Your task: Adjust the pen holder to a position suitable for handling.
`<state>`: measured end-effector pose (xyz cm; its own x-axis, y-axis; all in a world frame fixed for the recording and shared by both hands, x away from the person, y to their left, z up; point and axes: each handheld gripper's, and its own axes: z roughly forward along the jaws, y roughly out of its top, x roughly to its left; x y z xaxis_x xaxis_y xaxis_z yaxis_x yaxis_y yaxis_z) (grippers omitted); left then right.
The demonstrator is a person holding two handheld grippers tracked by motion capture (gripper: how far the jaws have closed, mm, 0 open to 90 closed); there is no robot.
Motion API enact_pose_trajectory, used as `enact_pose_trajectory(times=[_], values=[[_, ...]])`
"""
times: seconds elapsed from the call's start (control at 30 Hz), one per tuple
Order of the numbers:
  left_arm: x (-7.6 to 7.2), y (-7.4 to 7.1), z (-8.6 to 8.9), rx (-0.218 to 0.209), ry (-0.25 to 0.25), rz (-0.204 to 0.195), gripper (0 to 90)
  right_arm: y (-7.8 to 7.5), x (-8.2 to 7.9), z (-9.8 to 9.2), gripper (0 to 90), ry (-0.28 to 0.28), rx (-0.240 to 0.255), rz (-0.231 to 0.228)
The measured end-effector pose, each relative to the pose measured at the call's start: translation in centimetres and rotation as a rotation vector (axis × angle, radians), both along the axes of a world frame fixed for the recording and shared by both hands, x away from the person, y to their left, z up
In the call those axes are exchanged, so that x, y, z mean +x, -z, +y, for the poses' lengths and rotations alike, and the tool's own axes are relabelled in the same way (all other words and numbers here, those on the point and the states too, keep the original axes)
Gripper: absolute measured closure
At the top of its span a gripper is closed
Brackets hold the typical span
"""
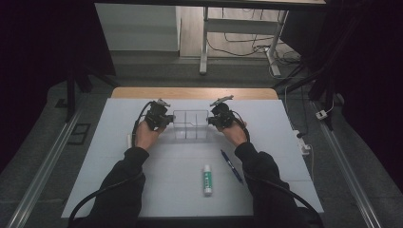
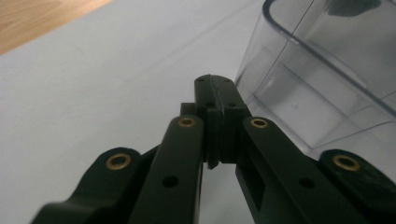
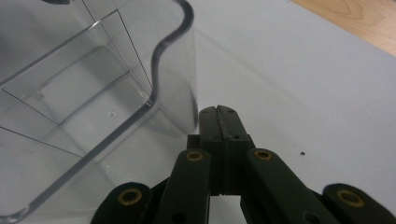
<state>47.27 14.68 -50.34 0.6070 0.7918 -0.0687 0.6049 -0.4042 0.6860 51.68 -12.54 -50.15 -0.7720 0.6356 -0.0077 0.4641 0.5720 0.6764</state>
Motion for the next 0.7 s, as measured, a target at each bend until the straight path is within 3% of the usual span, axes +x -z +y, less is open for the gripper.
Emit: enact_pose_trajectory(times=[0.7], values=[[-2.8,-0.4,-1.0,0.052,0.062,0.022,88.7,-0.1,-3.3,-1.3,89.8,-0.038,0.004,0.034]])
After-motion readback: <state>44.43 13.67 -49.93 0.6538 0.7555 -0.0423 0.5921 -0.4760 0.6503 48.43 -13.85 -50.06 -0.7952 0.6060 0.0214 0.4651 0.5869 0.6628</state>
